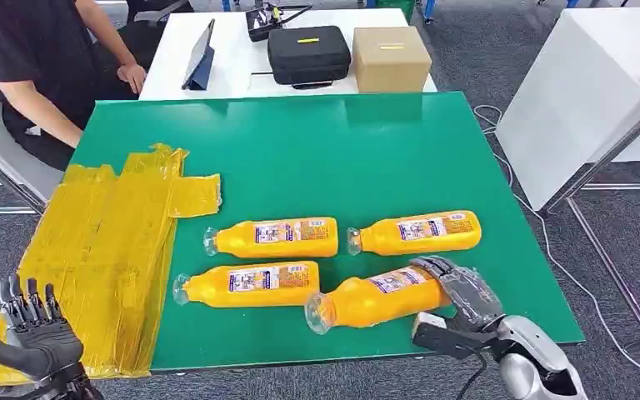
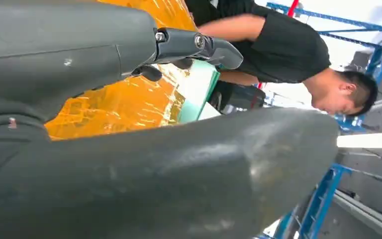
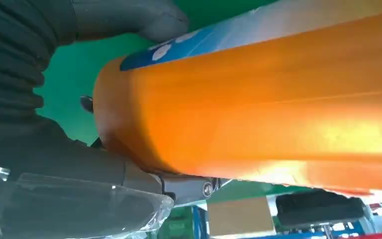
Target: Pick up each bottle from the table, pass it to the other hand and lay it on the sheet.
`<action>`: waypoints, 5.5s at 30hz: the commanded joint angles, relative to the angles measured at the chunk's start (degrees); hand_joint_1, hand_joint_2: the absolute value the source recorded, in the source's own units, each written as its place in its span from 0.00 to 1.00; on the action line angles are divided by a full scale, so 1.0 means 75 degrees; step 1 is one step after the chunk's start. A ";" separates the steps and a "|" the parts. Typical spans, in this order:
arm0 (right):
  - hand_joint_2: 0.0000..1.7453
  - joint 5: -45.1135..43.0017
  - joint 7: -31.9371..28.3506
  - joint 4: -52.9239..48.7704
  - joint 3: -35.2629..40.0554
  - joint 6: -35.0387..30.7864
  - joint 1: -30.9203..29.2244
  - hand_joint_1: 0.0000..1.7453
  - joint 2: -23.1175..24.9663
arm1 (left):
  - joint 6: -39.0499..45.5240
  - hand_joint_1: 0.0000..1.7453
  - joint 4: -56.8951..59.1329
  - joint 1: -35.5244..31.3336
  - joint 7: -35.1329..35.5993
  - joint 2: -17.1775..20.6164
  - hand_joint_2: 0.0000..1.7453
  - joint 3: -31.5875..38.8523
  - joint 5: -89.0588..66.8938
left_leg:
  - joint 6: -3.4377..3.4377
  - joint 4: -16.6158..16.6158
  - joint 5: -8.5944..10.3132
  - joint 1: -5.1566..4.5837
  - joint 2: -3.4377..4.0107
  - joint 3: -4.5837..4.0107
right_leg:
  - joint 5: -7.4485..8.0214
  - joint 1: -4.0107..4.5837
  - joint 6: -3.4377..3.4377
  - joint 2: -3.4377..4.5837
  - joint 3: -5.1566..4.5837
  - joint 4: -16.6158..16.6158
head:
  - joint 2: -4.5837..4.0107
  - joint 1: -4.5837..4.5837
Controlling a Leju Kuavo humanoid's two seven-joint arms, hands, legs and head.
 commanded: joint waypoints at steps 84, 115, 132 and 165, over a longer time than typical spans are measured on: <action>1.00 0.0579 0.5998 0.6135 0.8313 -0.3623 -0.5444 1.00 0.4727 | -0.0329 1.00 -0.0028 -0.1938 0.2276 -0.0432 1.00 -0.3057 -0.0530 | -0.0036 -0.0002 0.0023 0.0010 0.0008 -0.0044 | 0.0001 0.0003 -0.0005 0.0019 -0.0049 0.0022 | 0.0000 0.0003; 0.00 0.1733 0.4828 0.5061 0.5369 -0.3880 -0.4272 0.00 0.4727 | -0.0232 1.00 -0.0650 -0.1225 0.2402 -0.0698 1.00 -0.2661 -0.0952 | -0.0037 0.0001 0.0024 0.0010 -0.0007 -0.0052 | -0.0002 0.0004 -0.0004 0.0004 -0.0054 0.0023 | 0.0000 0.0006; 0.00 0.0562 0.3375 0.3493 0.3622 -0.4309 -0.3582 0.00 0.4486 | 0.2869 1.00 -0.2192 -0.0897 0.1469 -0.0702 1.00 -0.2697 -0.3710 | -0.0040 0.0005 0.0017 0.0013 0.0006 -0.0049 | -0.0003 0.0007 -0.0004 0.0016 -0.0053 0.0022 | 0.0000 0.0003; 0.00 -0.0146 0.2963 0.3254 0.3645 -0.3974 -0.3187 0.00 0.4325 | 0.6473 1.00 0.3286 -0.2235 0.4365 0.0921 1.00 -0.3030 -1.3978 | -0.0045 -0.0017 0.0022 0.0009 0.0019 -0.0022 | 0.0003 0.0002 -0.0007 0.0027 -0.0032 0.0008 | 0.0000 0.0003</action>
